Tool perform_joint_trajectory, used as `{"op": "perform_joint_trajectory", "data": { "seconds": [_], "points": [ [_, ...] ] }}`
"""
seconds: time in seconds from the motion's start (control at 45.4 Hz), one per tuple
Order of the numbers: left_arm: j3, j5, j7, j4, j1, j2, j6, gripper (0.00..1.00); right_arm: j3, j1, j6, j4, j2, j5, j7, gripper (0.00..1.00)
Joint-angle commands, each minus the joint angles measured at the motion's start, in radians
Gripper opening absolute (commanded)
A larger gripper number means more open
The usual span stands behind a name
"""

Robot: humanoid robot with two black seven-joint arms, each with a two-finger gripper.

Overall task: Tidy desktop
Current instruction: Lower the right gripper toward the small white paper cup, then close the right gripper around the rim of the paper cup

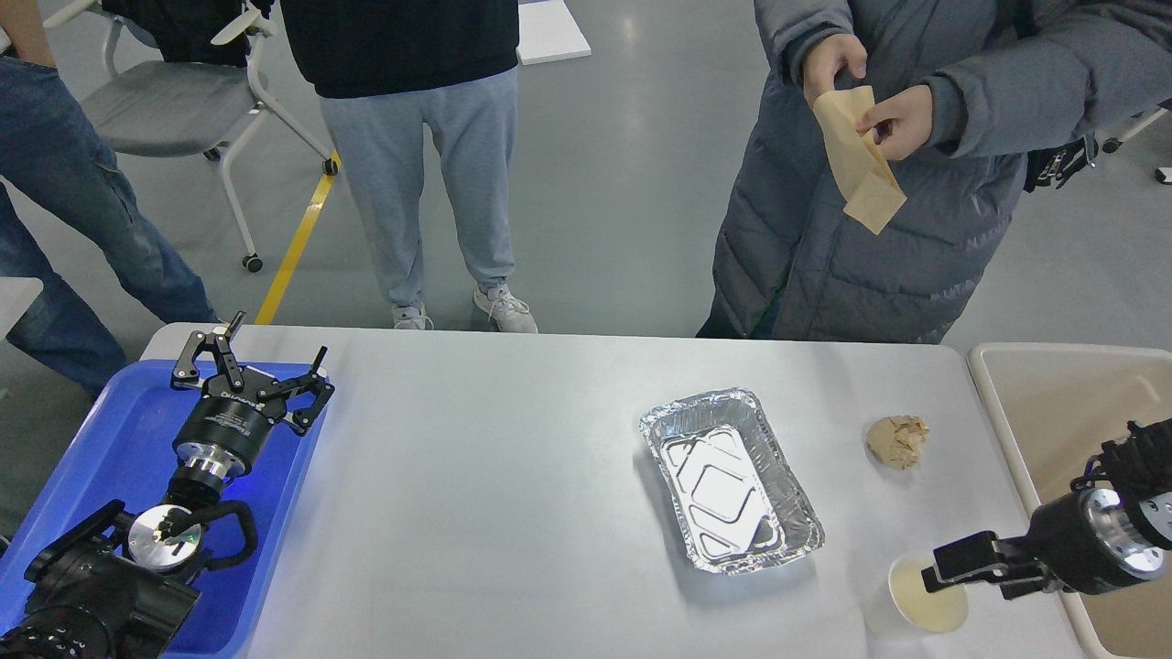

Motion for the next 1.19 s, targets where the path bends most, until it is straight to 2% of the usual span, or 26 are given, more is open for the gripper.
{"op": "perform_joint_trajectory", "data": {
  "seconds": [0.0, 0.463, 0.661, 0.727, 0.859, 1.08, 1.168],
  "points": [
    [0.0, 0.0, 0.0, 0.0, 0.0, 0.0, 0.0, 1.0, 0.054, -0.084, -0.025, -0.066, 0.049, -0.002, 0.0, 1.0],
    [0.0, 0.0, 0.0, 0.0, 0.0, 0.0, 0.0, 1.0, 0.054, -0.136, -0.048, -0.119, 0.095, -0.002, 0.005, 0.98],
    [0.0, 0.0, 0.001, 0.0, 0.0, -0.001, 0.0, 1.0, 0.054, -0.153, -0.091, -0.124, 0.098, -0.004, 0.006, 0.9],
    [0.0, 0.0, 0.0, 0.0, 0.0, -0.001, 0.0, 1.0, 0.053, -0.153, -0.103, -0.124, 0.098, -0.022, 0.006, 0.82],
    [0.0, 0.0, 0.001, 0.0, 0.0, 0.0, 0.0, 1.0, 0.053, -0.156, -0.118, -0.124, 0.098, -0.108, 0.009, 0.52],
    [0.0, 0.0, 0.001, 0.0, 0.0, 0.0, 0.0, 1.0, 0.042, -0.162, -0.117, -0.124, 0.098, -0.119, 0.009, 0.02],
    [0.0, 0.0, 0.0, 0.0, 0.0, 0.0, 0.0, 1.0, 0.042, -0.162, -0.114, -0.122, 0.098, -0.117, 0.011, 0.0]
  ]
}}
